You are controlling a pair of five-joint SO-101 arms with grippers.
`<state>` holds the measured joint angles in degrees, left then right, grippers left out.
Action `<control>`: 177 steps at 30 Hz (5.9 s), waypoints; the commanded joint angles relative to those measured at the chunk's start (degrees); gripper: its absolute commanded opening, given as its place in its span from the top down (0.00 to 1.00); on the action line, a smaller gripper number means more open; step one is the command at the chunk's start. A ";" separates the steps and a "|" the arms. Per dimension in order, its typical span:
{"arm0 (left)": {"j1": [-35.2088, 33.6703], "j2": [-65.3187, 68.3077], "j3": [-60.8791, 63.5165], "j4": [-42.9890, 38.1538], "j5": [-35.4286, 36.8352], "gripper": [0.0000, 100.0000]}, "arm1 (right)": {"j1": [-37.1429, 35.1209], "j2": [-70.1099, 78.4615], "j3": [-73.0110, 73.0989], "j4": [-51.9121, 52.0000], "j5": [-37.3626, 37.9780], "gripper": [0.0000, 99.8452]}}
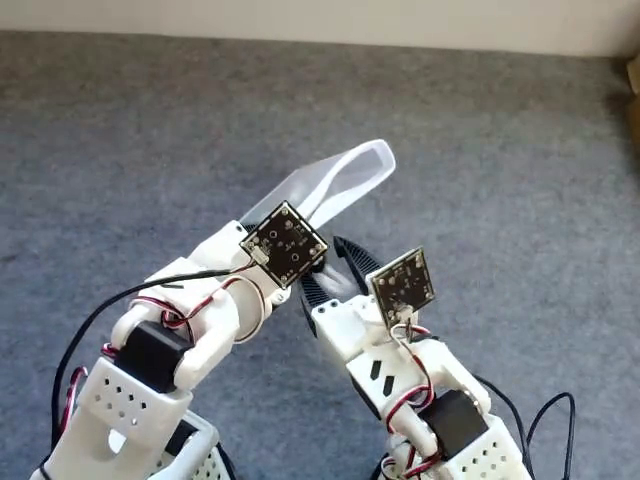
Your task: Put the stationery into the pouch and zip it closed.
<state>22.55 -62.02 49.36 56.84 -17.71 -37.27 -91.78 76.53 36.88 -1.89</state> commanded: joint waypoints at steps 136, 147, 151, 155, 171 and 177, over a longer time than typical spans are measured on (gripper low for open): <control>-16.57 -21.49 12.97 -4.66 -8.62 0.99 | 27.12 1.36 -20.26 22.55 7.47 0.71; -2.59 -13.23 11.56 -4.66 -4.40 0.82 | 27.65 1.36 -16.48 22.46 7.47 0.71; -2.15 -13.05 6.81 -2.02 1.58 0.77 | 27.65 1.36 -16.48 21.76 7.47 0.71; -2.15 -13.05 0.57 2.64 6.51 0.74 | 27.74 1.36 -15.60 20.44 7.47 0.71; -11.82 -13.58 -6.99 9.05 9.14 1.00 | 27.74 0.84 -13.76 22.99 8.00 0.96; -15.52 -13.58 -5.23 11.08 9.32 0.99 | 27.65 0.84 -12.18 23.87 7.56 0.97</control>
<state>9.27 -75.91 44.97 67.21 -9.01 -10.02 -90.37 63.60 60.00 5.41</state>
